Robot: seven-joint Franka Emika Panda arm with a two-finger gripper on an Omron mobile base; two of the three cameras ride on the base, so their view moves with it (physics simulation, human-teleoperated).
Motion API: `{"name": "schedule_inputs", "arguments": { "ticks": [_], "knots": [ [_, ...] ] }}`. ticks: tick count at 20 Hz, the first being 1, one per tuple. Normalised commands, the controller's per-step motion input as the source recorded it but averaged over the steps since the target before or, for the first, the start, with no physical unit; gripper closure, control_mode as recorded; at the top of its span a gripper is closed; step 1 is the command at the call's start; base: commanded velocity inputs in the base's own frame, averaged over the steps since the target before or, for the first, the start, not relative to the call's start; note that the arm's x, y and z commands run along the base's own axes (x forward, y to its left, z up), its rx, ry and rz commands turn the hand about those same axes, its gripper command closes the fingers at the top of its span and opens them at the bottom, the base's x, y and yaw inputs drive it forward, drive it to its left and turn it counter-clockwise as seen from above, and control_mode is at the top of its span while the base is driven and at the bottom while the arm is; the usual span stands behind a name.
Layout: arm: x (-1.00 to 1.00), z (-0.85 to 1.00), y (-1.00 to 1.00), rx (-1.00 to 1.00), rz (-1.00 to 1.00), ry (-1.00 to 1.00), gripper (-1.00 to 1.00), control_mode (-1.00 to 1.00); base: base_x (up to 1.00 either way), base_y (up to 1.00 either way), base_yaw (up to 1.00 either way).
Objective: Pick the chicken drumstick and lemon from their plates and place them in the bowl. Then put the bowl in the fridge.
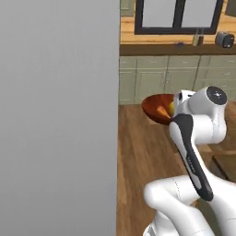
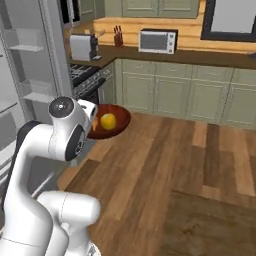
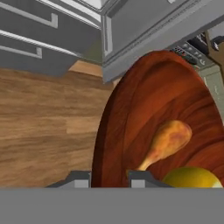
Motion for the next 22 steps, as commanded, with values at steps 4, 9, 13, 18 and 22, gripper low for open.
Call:
{"name": "schedule_inputs", "arguments": {
  "ticks": [4, 9, 13, 18, 22],
  "knots": [
    [0.00, 0.00, 0.00, 0.00, 0.00, 0.00, 1.00, 1.00, 0.07, -0.43, 0.74],
    [0.00, 0.00, 0.00, 0.00, 0.00, 0.00, 1.00, 1.00, 0.26, -0.60, 0.64],
    [0.00, 0.00, 0.00, 0.00, 0.00, 0.00, 1.00, 1.00, 0.78, -0.43, 0.30],
    [0.00, 0.00, 0.00, 0.00, 0.00, 0.00, 1.00, 1.00, 1.00, -0.13, 0.14],
    [0.00, 0.00, 0.00, 0.00, 0.00, 0.00, 1.00, 1.00, 0.99, 0.02, 0.00]
  ]
}}
